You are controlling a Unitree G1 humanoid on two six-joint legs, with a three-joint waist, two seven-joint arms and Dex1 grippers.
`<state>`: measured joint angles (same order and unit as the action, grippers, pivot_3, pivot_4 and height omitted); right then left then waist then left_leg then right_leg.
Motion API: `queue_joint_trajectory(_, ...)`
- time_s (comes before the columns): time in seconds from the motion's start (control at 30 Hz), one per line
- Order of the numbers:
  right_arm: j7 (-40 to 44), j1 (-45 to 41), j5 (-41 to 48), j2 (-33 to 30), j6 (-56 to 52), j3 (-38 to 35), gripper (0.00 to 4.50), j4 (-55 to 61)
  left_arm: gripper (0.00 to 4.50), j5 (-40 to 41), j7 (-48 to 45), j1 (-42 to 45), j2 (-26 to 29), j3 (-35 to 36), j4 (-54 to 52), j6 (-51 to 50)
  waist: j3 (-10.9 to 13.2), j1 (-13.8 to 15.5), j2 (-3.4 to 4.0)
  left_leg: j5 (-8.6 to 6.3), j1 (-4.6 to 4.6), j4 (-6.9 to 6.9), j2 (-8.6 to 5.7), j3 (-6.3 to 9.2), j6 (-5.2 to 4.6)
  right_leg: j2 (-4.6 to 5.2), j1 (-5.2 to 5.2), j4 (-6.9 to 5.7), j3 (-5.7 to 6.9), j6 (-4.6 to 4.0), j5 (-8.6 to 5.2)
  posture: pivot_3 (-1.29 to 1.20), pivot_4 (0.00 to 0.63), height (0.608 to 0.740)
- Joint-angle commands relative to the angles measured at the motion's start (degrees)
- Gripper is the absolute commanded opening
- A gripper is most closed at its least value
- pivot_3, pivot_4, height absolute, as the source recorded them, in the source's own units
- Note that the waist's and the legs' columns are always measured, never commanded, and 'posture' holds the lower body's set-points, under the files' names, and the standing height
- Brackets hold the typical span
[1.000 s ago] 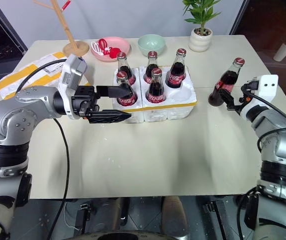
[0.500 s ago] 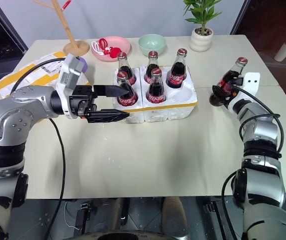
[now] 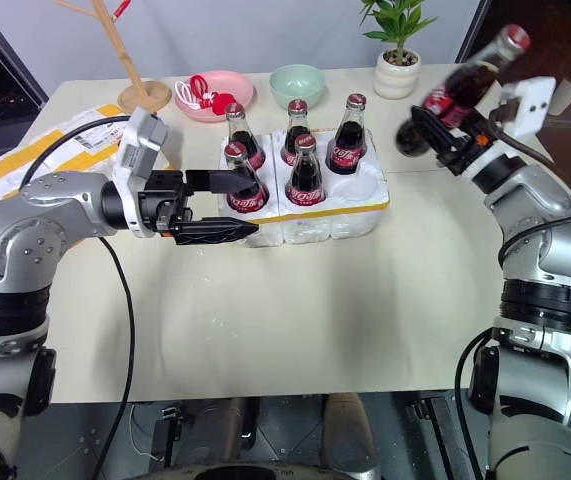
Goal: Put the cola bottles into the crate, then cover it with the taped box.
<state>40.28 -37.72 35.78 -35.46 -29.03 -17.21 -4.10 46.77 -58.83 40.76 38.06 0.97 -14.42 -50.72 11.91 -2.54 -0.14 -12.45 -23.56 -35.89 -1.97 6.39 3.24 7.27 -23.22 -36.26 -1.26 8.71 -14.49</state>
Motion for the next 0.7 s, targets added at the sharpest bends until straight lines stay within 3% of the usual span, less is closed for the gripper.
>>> queue_joint_trajectory(0.03, -0.4, 0.6, 2.0, -0.3, -4.7, 1.8, 2.80, 6.0, 4.50, 0.3, 0.1, 0.2, -0.1, 1.1, -0.9, 1.2, 0.0, 0.2, -0.01, 0.00, 0.00, -0.06, -0.01, 0.00, 0.00, 0.00, 0.04, 0.01, 0.00, 0.01, 0.00, 0.00, 0.150, 0.739)
queue_joint_trajectory(0.5, 1.4, -1.4, -11.5, -1.6, -5.4, 14.7, 2.80, -1.3, 4.50, -0.9, 0.5, -0.1, 0.6, 1.6, -0.4, 2.4, 0.0, 0.2, -0.02, 0.00, -0.06, -0.06, -0.05, 0.01, 0.00, 0.03, 0.00, 0.02, -0.01, 0.00, 0.01, 0.00, 0.150, 0.739)
queue_joint_trajectory(0.6, 0.7, -2.9, -12.8, -0.7, -5.5, 14.9, 4.24, -3.4, 4.50, -1.4, 1.0, -0.5, 0.9, 1.8, -0.5, 2.8, 0.0, 0.1, -0.05, 0.00, -0.05, -0.10, -0.05, 0.01, 0.00, 0.03, 0.04, 0.02, -0.01, 0.01, 0.01, 0.00, 0.150, 0.739)
queue_joint_trajectory(0.7, 1.8, -2.9, -8.4, -1.1, -7.9, 10.8, 4.43, 0.7, 4.50, -3.2, 2.2, -1.8, 2.2, 2.5, -1.1, 3.9, 0.0, 0.1, -0.06, 0.00, -0.04, -0.11, -0.05, 0.01, 0.00, 0.03, 0.06, 0.02, -0.01, 0.01, 0.01, 0.00, 0.150, 0.739)
